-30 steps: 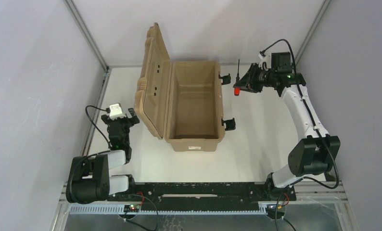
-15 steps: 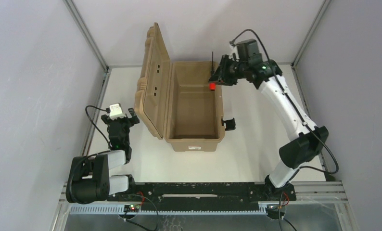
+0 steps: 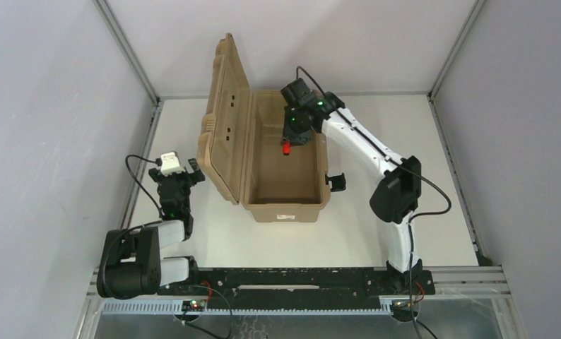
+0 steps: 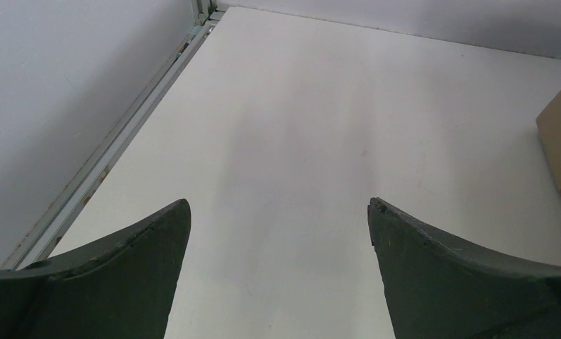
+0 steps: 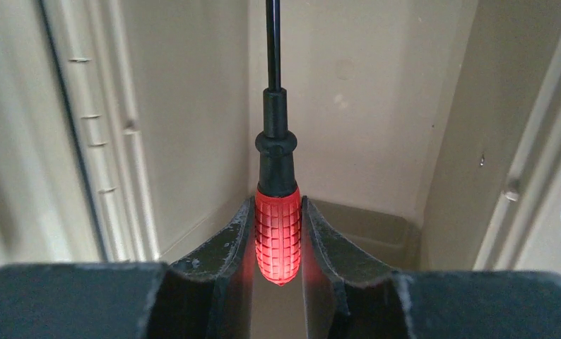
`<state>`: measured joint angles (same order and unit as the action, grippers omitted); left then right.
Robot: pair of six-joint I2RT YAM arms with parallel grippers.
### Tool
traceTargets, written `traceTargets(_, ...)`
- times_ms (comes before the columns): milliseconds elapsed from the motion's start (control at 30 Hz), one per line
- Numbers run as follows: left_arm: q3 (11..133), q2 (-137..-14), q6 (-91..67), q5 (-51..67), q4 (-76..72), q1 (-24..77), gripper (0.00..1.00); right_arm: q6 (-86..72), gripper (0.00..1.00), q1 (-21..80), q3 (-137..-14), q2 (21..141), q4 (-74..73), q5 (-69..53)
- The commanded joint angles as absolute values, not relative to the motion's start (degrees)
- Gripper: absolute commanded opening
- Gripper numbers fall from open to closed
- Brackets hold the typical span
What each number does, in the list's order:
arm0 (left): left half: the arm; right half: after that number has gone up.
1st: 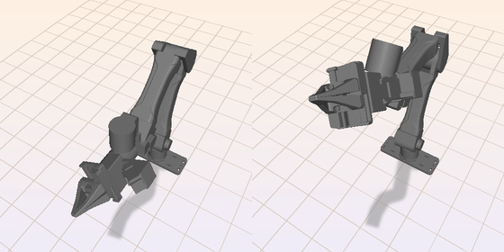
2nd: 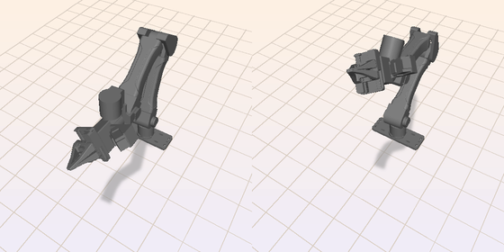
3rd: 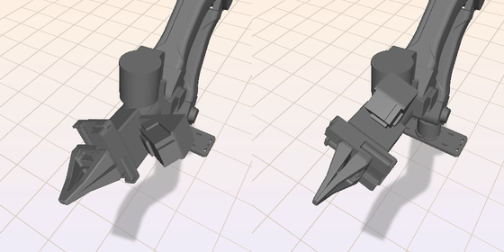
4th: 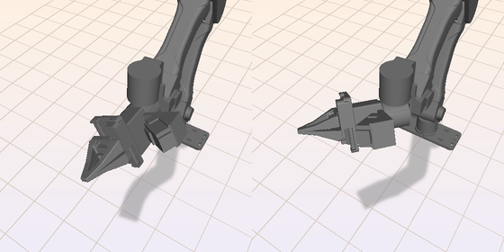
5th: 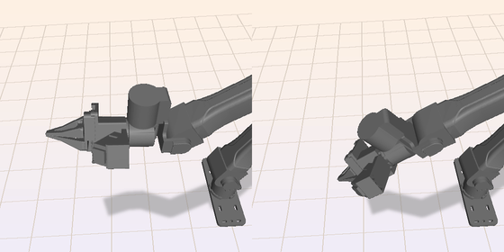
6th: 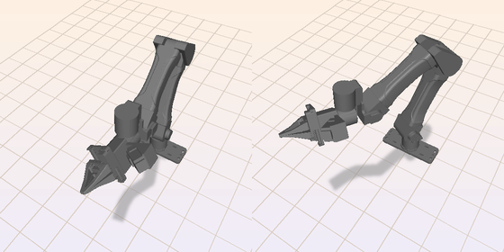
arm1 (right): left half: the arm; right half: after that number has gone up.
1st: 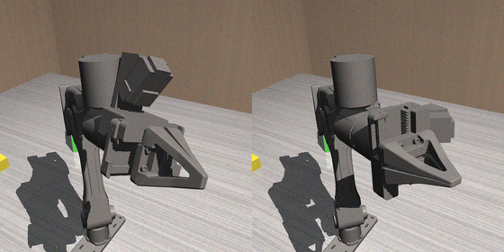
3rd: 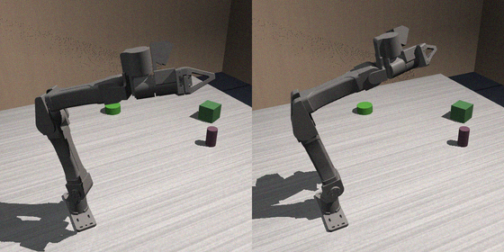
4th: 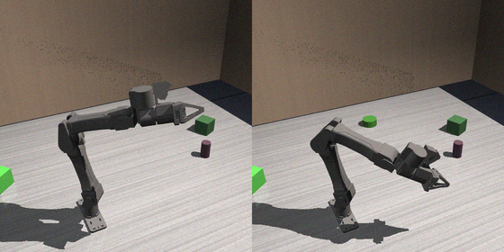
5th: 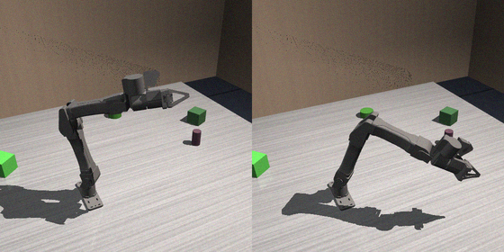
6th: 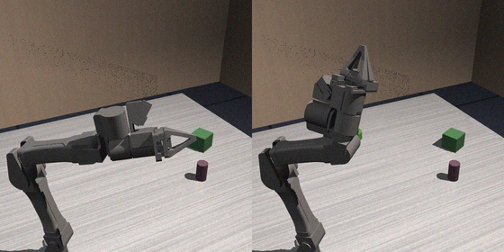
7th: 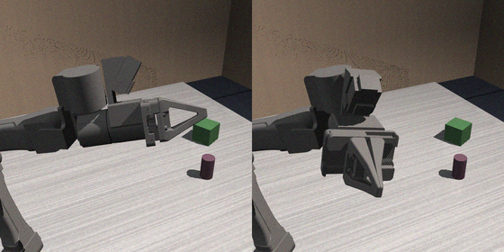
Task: Put the screwdriver in the bin
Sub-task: Place the screwdriver in the bin.
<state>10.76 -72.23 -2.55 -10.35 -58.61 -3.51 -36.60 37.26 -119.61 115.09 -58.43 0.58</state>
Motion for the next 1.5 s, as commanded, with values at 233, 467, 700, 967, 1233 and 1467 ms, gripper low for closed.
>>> traceTargets(233, 11.08, -72.06, -1.76, -10.39, -60.29, -3.60, 1.00, -40.80, 0.18, 39.42, -122.11, 124.79, -61.15, 8.78)
traceTargets(467, 11.09, -72.07, -1.75, -10.43, -60.29, -3.61, 1.00, -40.87, 0.18, 39.46, -121.78, 129.45, -60.80, 9.49)
traceTargets(700, 11.00, -72.07, -1.76, -10.42, -60.29, -3.63, 1.00, -40.44, 0.18, 39.54, -119.62, 132.26, -58.19, 7.87)
traceTargets(967, 11.04, -72.03, -1.75, -10.39, -60.29, -3.57, 1.00, -38.97, 0.19, 39.55, -118.64, 134.47, -57.17, 6.83)
traceTargets(1233, 11.07, -72.07, -1.74, -10.44, -60.29, -3.58, 1.00, -38.50, 0.29, 39.29, -117.51, 135.47, -56.47, 5.57)
traceTargets(1467, 11.05, -72.07, -1.75, -10.43, -60.29, -3.60, 1.00, -38.23, 0.41, 39.12, -117.42, 135.58, -56.60, 5.23)
